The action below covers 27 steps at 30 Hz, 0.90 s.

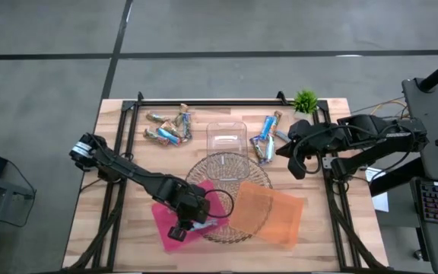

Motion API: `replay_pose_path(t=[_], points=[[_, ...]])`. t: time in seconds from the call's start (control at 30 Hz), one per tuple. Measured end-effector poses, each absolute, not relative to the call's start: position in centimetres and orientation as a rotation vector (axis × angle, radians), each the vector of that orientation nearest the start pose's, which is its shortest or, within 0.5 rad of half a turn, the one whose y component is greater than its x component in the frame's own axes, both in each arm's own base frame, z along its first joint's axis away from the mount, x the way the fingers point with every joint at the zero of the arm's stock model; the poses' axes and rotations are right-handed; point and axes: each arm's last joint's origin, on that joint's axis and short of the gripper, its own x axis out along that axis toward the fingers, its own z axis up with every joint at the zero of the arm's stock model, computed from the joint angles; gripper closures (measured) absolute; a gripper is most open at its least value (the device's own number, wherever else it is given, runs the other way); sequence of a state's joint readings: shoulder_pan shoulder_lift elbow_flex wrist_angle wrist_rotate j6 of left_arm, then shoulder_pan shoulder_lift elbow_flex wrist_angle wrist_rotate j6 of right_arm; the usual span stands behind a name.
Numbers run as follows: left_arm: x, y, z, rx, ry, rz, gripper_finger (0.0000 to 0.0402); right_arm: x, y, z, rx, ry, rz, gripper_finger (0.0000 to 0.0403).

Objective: Pick and place Granola Bars by type
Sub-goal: Put the red granola bar into the red bin

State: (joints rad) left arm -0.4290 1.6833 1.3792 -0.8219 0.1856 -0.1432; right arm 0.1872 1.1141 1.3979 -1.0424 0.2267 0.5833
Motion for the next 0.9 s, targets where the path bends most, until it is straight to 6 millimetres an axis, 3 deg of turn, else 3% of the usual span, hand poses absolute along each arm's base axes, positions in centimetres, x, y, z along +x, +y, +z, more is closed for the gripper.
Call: replay_pose_path(t=[0.43, 0.53, 0.73, 0.9], points=[[30.9, -14.7, 26.3, 0.033, 1.166, -0.476, 0.0268, 18.9, 2.9, 40.1, 0.401, 0.705, -0.251, 0.0394], [30.9, -14.7, 26.4, 0.053, 1.169, -0.485, 0.0296, 18.9, 2.9, 40.1, 0.400, 0.705, -0.250, 0.0394], [30.9, -14.6, 27.2, 0.053, 1.166, -0.484, 0.0391, 18.9, 2.9, 40.1, 0.400, 0.705, -0.251, 0.0394], [31.0, -14.7, 28.6, 0.026, 1.156, -0.469, 0.0401, 18.9, 2.9, 40.1, 0.398, 0.705, -0.250, 0.0394]])
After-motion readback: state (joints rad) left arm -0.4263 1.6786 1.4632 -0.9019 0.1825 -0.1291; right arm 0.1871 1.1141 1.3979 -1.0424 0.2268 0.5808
